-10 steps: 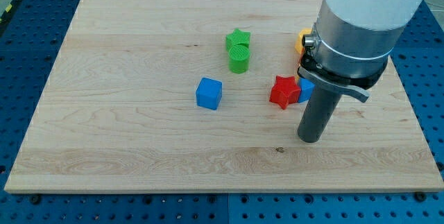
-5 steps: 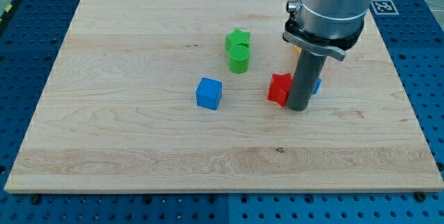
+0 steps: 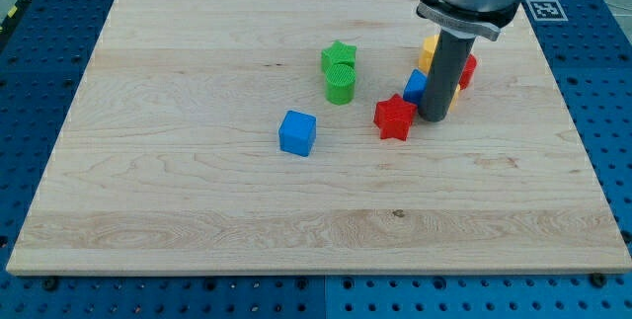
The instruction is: Move red star into the blue cube
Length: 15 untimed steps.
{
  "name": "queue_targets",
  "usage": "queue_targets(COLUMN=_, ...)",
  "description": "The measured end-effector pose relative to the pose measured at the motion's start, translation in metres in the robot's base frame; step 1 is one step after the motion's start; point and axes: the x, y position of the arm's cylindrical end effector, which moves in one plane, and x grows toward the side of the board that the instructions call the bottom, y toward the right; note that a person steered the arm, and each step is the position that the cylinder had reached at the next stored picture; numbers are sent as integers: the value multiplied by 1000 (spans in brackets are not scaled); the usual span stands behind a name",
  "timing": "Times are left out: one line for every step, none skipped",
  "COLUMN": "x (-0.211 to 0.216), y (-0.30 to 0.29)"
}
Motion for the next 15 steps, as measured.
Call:
queue_targets(x=-6, y=-27)
queue_targets(x=-6, y=-27)
queue_targets(x=3, y=-27)
queue_targets(x=7, y=-27)
queue_targets(x=7, y=-27)
queue_targets(x=15, y=-27)
queue_targets(x=30, y=-27)
queue_targets(x=32, y=-27)
queue_targets(x=44, y=-27)
queue_targets(x=44, y=-27)
queue_targets(x=44, y=-27)
queue_targets(x=45, y=-29)
queue_targets(x=38, y=-37)
queue_targets(x=30, y=-38)
queue_targets(x=41, y=-35)
